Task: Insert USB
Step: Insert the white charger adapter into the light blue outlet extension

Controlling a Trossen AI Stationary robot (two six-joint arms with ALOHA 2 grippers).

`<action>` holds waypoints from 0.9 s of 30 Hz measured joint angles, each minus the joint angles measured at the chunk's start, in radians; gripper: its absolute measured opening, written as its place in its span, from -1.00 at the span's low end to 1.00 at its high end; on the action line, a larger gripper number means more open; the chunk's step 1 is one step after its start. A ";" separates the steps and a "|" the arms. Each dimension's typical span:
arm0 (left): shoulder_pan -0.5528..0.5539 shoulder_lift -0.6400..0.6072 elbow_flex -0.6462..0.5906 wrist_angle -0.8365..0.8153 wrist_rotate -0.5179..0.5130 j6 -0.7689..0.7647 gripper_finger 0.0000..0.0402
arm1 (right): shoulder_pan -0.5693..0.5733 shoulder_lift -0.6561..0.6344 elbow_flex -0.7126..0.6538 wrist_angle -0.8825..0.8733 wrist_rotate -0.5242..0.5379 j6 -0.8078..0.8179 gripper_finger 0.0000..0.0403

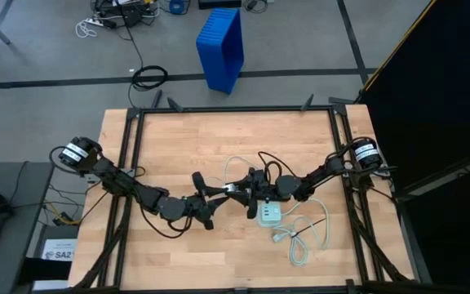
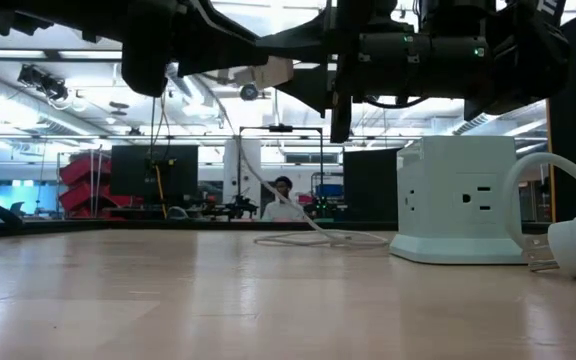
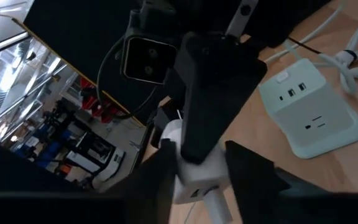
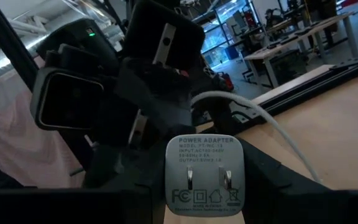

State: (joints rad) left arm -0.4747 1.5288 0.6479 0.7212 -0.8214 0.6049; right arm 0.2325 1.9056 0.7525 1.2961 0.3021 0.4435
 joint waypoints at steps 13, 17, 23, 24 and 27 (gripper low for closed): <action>-0.017 0.002 0.000 -0.015 -0.008 0.013 -0.34 | 0.000 0.000 0.000 0.005 -0.011 0.007 -0.42; -0.018 0.002 -0.001 -0.048 -0.018 0.015 -0.09 | 0.001 0.000 0.000 0.013 -0.012 0.009 -0.42; -0.016 0.004 -0.003 -0.024 -0.036 0.062 0.11 | 0.001 -0.001 0.003 0.025 -0.014 0.026 -0.42; -0.016 0.004 -0.003 -0.023 -0.038 0.063 0.11 | 0.001 -0.001 0.003 0.026 -0.014 0.026 -0.42; -0.016 0.004 -0.003 -0.021 -0.041 0.065 0.09 | 0.001 -0.001 0.003 0.027 -0.013 0.026 -0.42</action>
State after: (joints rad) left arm -0.4908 1.5330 0.6449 0.6999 -0.8623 0.6701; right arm 0.2333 1.9045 0.7559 1.3230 0.2893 0.4694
